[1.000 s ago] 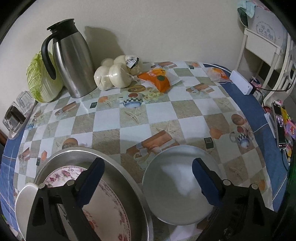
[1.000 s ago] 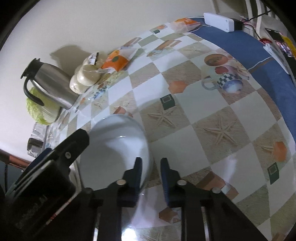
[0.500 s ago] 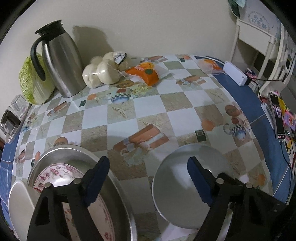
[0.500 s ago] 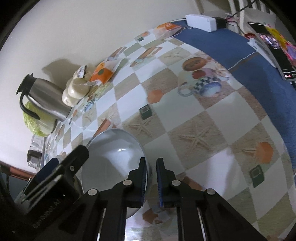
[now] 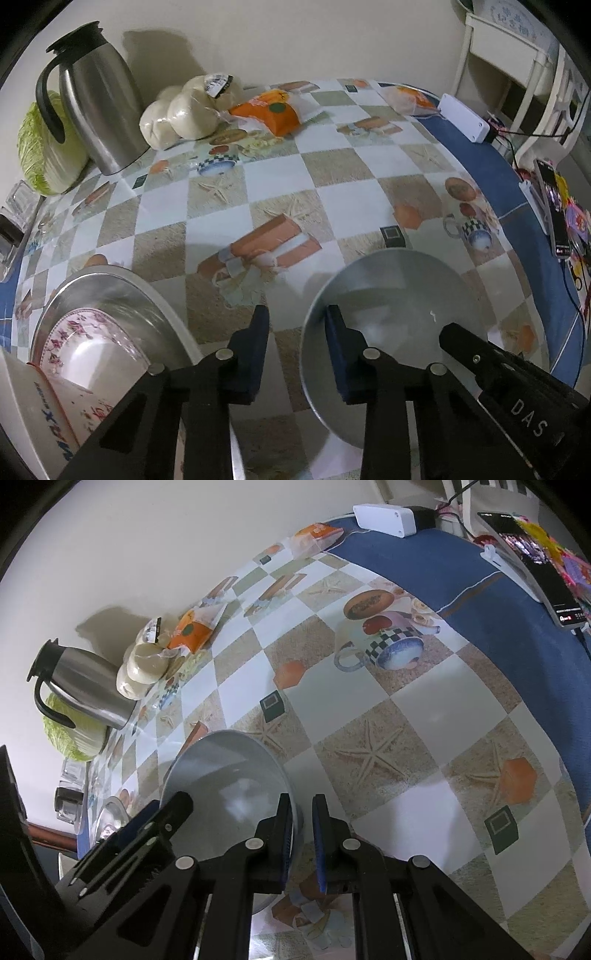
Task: Organize plates and bowls
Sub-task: 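Lift the white round bowl with both grippers and carry it over the tray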
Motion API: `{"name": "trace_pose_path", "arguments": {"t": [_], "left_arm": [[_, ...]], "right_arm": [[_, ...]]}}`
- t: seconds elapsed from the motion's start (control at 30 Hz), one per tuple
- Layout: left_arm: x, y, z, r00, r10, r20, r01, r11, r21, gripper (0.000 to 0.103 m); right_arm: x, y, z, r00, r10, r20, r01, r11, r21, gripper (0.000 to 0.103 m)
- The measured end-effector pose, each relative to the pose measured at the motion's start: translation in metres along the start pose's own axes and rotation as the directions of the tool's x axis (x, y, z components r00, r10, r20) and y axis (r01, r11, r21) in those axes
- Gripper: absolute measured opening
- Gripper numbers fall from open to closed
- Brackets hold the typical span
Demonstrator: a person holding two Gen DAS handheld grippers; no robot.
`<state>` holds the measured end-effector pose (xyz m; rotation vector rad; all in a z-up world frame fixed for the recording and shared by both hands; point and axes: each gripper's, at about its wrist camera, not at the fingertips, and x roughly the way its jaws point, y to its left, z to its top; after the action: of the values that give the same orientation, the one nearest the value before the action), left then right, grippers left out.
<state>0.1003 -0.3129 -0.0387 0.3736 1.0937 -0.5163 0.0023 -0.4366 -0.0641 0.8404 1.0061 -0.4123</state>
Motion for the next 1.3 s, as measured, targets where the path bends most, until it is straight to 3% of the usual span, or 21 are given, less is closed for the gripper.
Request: {"name": "trace_pose_path", "arguments": {"t": [0.37,0.47,0.67,1.07,1.3], "left_arm": [[0.009,-0.009,-0.004,1.000,-0.017,-0.011,0.017,1.000,0.026,0.031],[0.008,-0.008,-0.003,1.000,-0.030,-0.005,0.030,0.999,0.031,0.023],[0.002,-0.007,0.000,0.998,-0.054,0.009,0.054,0.998,0.017,0.022],[-0.079,-0.003,0.016,0.984,-0.068,0.163,0.067,0.998,0.016,0.022],[-0.110,0.009,0.017,0.976,-0.080,0.204,0.081,0.997,0.003,0.022]], "right_arm": [[0.012,-0.001,-0.004,0.998,0.043,-0.043,-0.042,0.999,0.026,0.012],[0.013,-0.001,-0.006,0.997,0.057,-0.052,-0.055,0.998,0.035,0.013],[0.013,-0.002,-0.007,0.995,0.069,-0.067,-0.067,0.997,0.036,0.013],[-0.046,0.024,0.002,0.989,0.143,0.039,-0.143,0.990,-0.005,0.015],[-0.079,0.045,-0.001,0.984,0.156,0.087,-0.153,0.987,-0.041,0.015]]}}
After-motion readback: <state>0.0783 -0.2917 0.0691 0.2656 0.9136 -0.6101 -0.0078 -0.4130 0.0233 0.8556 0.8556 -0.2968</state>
